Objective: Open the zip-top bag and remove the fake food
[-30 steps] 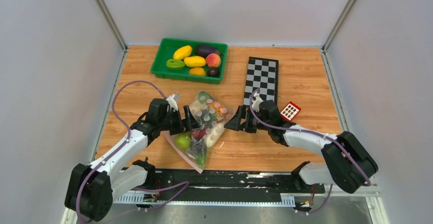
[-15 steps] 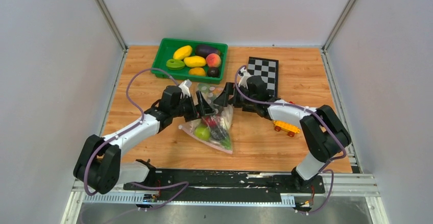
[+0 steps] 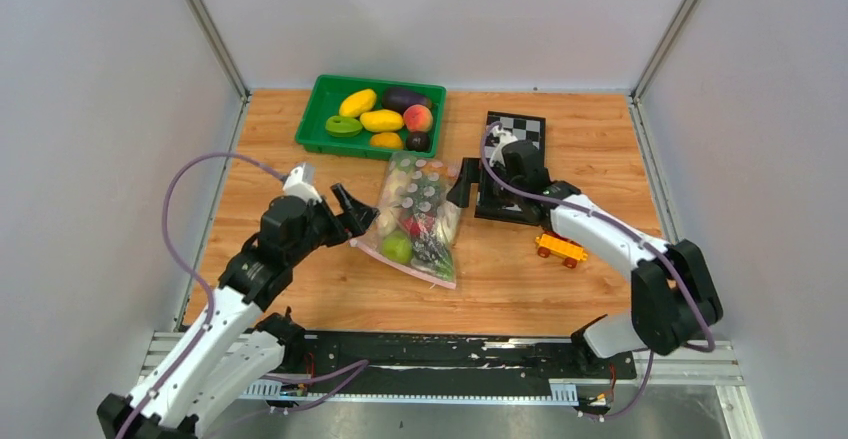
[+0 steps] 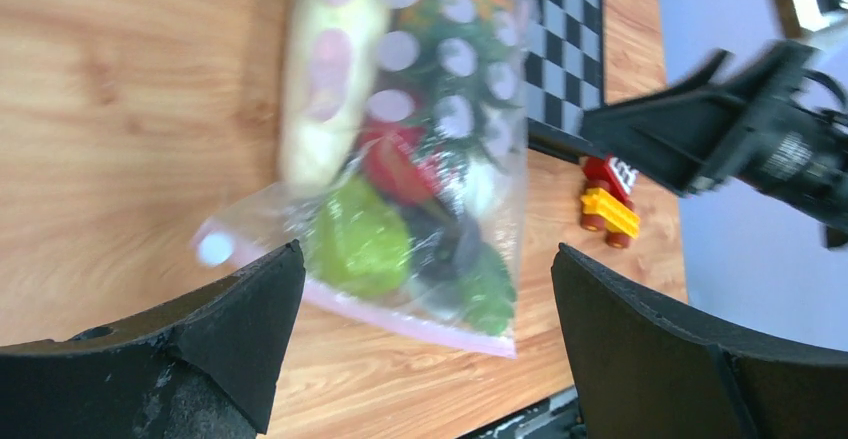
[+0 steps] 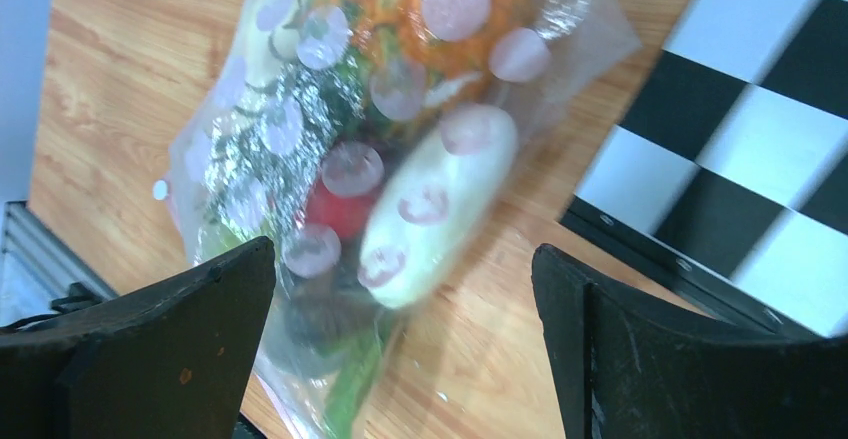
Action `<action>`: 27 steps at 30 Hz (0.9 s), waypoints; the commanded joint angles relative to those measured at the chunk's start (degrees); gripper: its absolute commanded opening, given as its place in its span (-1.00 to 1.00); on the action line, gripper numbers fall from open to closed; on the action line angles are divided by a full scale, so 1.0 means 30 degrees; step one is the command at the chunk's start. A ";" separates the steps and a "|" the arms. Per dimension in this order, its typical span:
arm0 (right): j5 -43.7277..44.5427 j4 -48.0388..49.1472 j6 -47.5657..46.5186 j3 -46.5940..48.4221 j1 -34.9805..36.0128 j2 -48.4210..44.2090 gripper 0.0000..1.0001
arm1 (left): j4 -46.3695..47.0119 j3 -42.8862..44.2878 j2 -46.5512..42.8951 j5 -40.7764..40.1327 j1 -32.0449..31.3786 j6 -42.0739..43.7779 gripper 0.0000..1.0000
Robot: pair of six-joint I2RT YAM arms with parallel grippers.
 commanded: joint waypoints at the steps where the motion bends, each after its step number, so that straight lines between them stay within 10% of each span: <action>1: 0.3034 -0.2537 -0.1237 -0.1248 0.0074 -0.3141 1.00 | -0.3244 -0.1836 -0.3038 -0.3529 -0.0008 -0.1821 0.98; 14: 0.3672 -0.1229 -0.6212 -0.3955 0.4964 -0.8587 0.86 | -0.1136 -0.4668 -0.3412 -0.5712 0.0223 -0.5438 0.61; 27: 0.6641 0.0742 -1.0474 -0.4584 1.0609 -0.8122 0.67 | 0.4938 -0.6953 0.0506 -0.0586 0.3725 -0.5621 0.40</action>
